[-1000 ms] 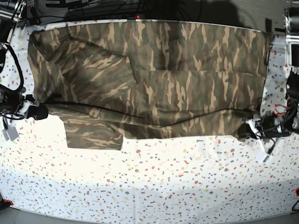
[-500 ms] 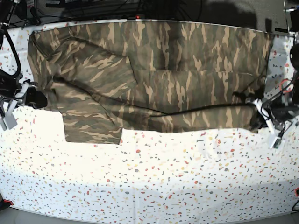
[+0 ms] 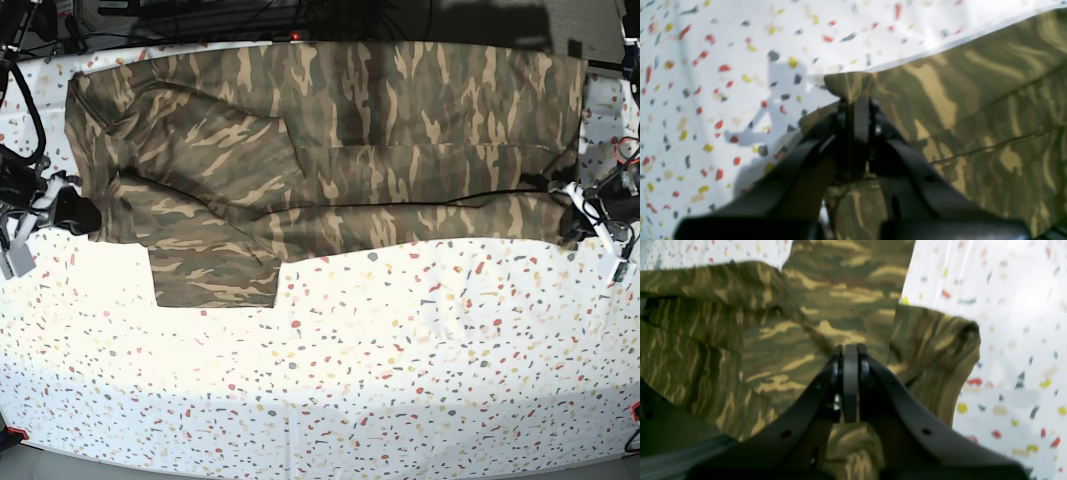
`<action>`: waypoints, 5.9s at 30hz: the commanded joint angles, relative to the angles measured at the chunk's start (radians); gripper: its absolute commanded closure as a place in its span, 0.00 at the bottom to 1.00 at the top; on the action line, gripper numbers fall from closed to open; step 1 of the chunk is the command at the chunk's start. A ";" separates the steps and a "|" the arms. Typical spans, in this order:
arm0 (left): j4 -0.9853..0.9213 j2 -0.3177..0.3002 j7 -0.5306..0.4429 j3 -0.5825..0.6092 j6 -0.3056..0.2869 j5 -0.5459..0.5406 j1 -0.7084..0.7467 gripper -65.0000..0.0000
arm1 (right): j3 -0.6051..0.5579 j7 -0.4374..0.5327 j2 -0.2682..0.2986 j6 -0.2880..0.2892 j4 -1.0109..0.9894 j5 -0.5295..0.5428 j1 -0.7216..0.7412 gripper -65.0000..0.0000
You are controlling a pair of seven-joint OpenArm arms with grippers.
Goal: Fold the T-shirt properly
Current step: 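Lift the hem with both grippers and fold it over toward the collar, then move the right gripper to the folded edge near the sleeve and grasp it, then lift the folded edge with both grippers and fold it toward the arm bases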
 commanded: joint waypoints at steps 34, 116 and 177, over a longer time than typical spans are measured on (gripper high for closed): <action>0.019 -0.014 -0.061 -0.008 -0.013 -0.066 -0.013 1.00 | -0.333 0.248 -0.161 -0.038 -0.683 -0.478 0.616 0.63; 0.019 -0.010 -0.059 -0.008 -0.017 -0.084 -0.013 1.00 | -0.502 0.442 -0.224 -0.062 -1.130 -0.768 0.800 0.53; 0.019 -0.018 0.034 -0.008 -0.046 0.026 0.119 1.00 | -0.210 -0.166 0.264 0.005 -0.162 0.173 0.365 1.00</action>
